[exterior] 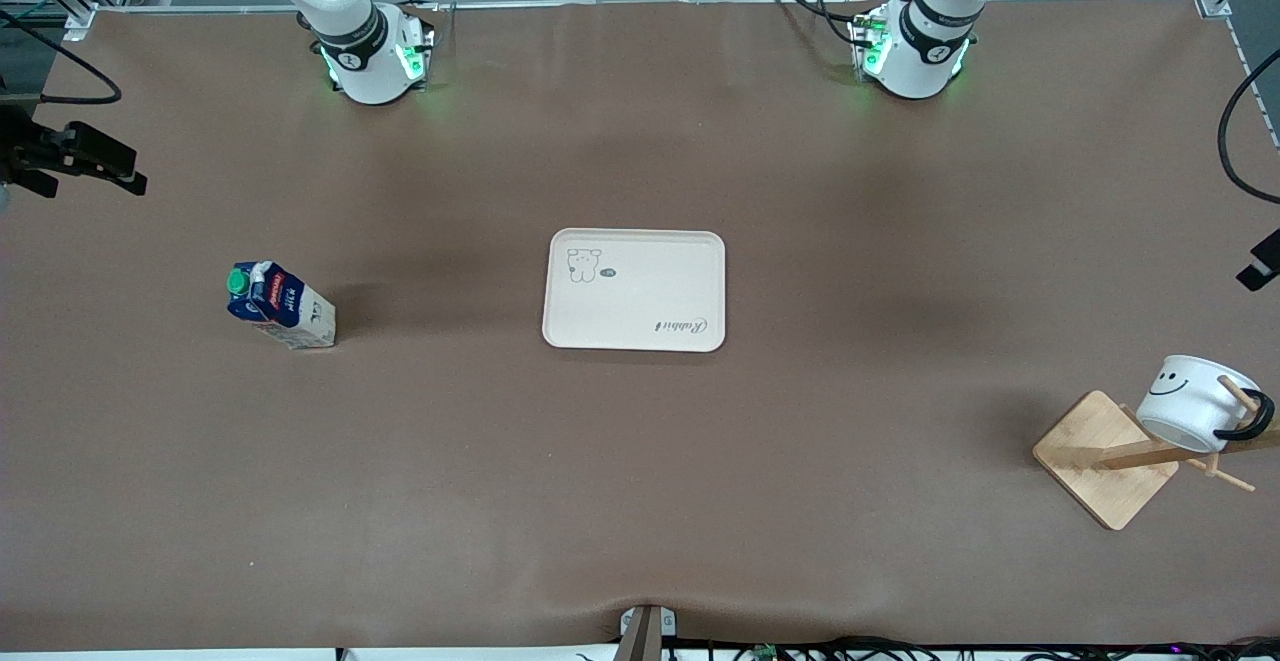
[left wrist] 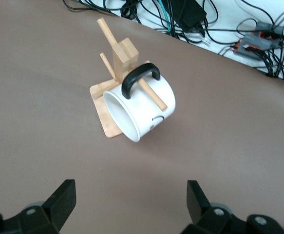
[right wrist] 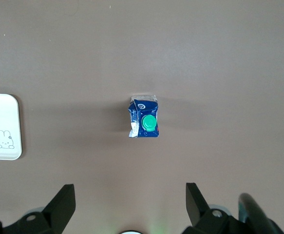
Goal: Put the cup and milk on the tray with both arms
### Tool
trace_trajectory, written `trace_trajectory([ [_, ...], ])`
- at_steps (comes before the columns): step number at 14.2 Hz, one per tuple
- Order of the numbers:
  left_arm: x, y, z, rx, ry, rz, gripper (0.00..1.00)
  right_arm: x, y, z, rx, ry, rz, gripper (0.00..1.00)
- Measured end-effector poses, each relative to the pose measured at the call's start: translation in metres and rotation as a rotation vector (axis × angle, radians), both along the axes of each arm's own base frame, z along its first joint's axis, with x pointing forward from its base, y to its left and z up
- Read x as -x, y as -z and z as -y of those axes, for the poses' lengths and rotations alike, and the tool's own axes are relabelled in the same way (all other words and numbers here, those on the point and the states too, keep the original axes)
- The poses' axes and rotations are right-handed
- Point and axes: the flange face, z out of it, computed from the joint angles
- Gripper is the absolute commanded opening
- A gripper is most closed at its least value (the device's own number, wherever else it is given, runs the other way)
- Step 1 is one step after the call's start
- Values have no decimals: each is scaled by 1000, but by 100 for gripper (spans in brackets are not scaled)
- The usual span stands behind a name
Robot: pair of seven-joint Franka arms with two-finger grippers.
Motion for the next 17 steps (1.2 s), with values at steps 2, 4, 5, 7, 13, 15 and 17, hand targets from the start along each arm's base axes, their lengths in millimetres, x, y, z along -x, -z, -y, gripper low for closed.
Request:
trace_trajectory([
  [2,0,21,-4,-9,-16,32,100,0,1,1,0,1,-1,100],
  [4,0,37,-5,-21,-21,59,100,-1,2,1,0,2,-3,100],
  [5,-1,43,-7,-23,-16,73,100,-1,2,1,0,3,-4,100],
  [7,-5,56,-13,23,-2,109,100,-1,3,2,0,3,-5,100],
  [13,-23,99,-30,62,73,194,100,-2,2,2,1,3,-2,100],
  [15,-26,110,-35,72,103,234,100,-2,2,2,1,3,0,100],
  [17,-29,124,-39,108,124,274,97,-3,2,2,2,4,7,100],
])
